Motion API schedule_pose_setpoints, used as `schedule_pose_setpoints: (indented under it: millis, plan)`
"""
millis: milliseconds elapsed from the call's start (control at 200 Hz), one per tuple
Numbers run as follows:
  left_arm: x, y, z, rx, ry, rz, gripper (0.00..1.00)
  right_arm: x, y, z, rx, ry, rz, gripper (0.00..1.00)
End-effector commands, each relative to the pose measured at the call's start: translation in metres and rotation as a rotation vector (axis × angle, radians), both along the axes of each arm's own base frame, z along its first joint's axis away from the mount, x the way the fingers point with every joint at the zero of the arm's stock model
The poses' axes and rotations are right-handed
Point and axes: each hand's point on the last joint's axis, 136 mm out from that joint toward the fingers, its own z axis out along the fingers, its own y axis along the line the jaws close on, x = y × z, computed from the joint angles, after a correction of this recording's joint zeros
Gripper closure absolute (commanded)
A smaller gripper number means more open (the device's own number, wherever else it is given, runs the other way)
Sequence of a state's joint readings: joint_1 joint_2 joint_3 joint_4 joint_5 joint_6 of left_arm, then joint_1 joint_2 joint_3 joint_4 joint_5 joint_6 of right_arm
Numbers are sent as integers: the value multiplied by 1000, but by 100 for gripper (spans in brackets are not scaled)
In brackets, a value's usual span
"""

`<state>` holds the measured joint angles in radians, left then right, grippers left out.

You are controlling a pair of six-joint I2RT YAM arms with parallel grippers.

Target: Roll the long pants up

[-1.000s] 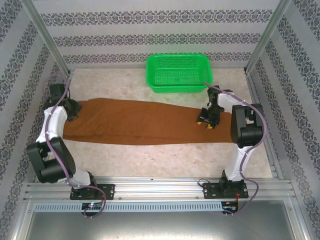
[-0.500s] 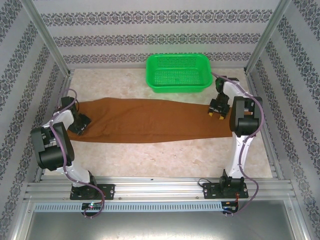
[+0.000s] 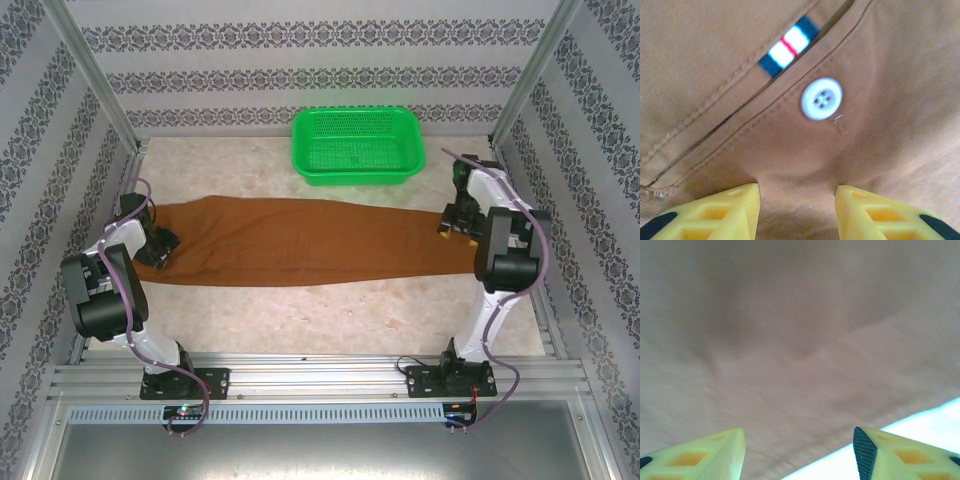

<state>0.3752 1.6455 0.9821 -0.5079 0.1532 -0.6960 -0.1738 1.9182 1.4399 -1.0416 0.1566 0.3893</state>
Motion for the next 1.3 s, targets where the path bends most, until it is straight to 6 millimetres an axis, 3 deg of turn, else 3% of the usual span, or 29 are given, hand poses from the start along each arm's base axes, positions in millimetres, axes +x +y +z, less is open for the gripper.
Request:
schedule_pose_setpoints:
  millis: [0,100,255,455,944,1019,1049,1099,1154,1294]
  plan:
    - [1,13,6,38,22,18,56,-28,-27,-6,27,-25,-130,38]
    - [-2,13,3,41,37,27,57,-45,-40,-10,44,-14,-193,38]
    - [-2,7,-2,5,30,9,57,-50,-64,-4,15,-31,-251,37]
    - [3,3,-11,-22,32,-5,57,-53,-91,-14,65,-64,-374,37]
    - [1,2,-21,-29,50,-17,58,-53,-91,-44,106,-8,-397,34]
    - [2,2,-23,-32,55,-18,59,-52,-92,-49,102,5,-389,45]
    - [2,3,-24,-30,58,-19,62,-51,-92,-52,103,10,-382,62]
    - [2,3,-24,-28,57,-21,68,-50,-95,-54,92,14,-384,100]
    - [2,4,-26,-26,63,-19,100,-51,-100,-53,67,19,-392,100]
    - [-12,18,-31,-19,73,75,100,-63,-135,-30,-64,-20,-462,100]
